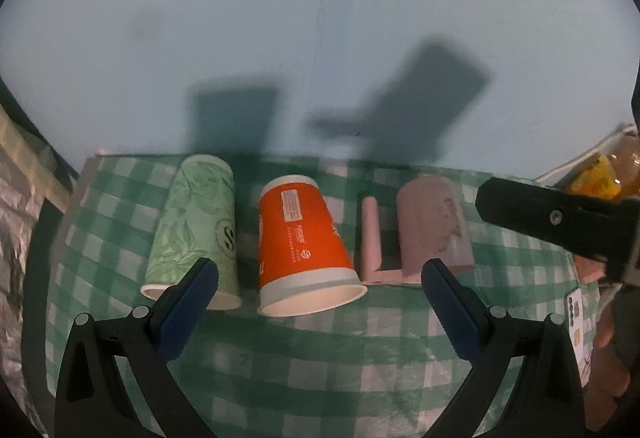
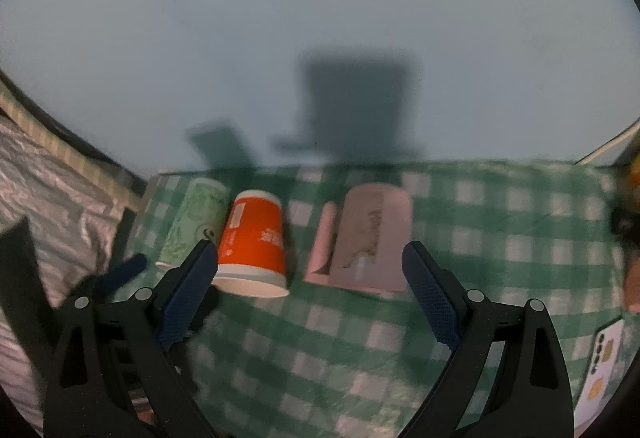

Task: Flip cup upside down
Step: 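Move the left tool down toward the orange-red cup lying on its side, then close the left gripper around the orange-red cup's body and lift it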

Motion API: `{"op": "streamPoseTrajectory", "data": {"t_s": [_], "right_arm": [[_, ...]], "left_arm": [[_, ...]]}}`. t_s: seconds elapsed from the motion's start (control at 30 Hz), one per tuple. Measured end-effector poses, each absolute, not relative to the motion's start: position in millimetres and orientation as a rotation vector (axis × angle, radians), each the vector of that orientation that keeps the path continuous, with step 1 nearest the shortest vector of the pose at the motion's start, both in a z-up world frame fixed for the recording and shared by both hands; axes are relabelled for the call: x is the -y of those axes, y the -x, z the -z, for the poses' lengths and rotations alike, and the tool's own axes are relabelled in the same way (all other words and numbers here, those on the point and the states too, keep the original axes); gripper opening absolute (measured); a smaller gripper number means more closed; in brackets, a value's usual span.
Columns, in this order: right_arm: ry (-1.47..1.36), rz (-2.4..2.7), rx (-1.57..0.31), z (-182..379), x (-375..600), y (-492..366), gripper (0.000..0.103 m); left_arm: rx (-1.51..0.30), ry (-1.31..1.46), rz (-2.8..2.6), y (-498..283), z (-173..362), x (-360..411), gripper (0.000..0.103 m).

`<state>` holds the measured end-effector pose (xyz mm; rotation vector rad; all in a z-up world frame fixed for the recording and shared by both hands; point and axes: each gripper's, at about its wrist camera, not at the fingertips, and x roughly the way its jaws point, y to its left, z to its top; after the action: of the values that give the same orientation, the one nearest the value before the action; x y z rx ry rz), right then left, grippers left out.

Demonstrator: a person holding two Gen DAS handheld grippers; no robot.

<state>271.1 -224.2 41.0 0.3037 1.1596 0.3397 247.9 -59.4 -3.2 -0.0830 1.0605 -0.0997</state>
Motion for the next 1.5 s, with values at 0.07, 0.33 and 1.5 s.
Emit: {"op": "streamPoseTrajectory", "data": {"t_s": [0.07, 0.33, 1.5], "right_arm": [[-0.307, -0.343, -1.209, -35, 221, -284, 0.093], [-0.275, -0.306, -1.233, -23, 215, -305, 0.093], [-0.323, -0.287, -1.277, 16, 232, -304, 0.093]], "left_arm": [[-1.093, 0.097, 0.113, -259, 9, 63, 0.102], [-1.191, 0.115, 0.114, -290, 31, 75, 0.102], [-1.352, 0.047, 0.128, -346, 79, 81, 0.072]]}}
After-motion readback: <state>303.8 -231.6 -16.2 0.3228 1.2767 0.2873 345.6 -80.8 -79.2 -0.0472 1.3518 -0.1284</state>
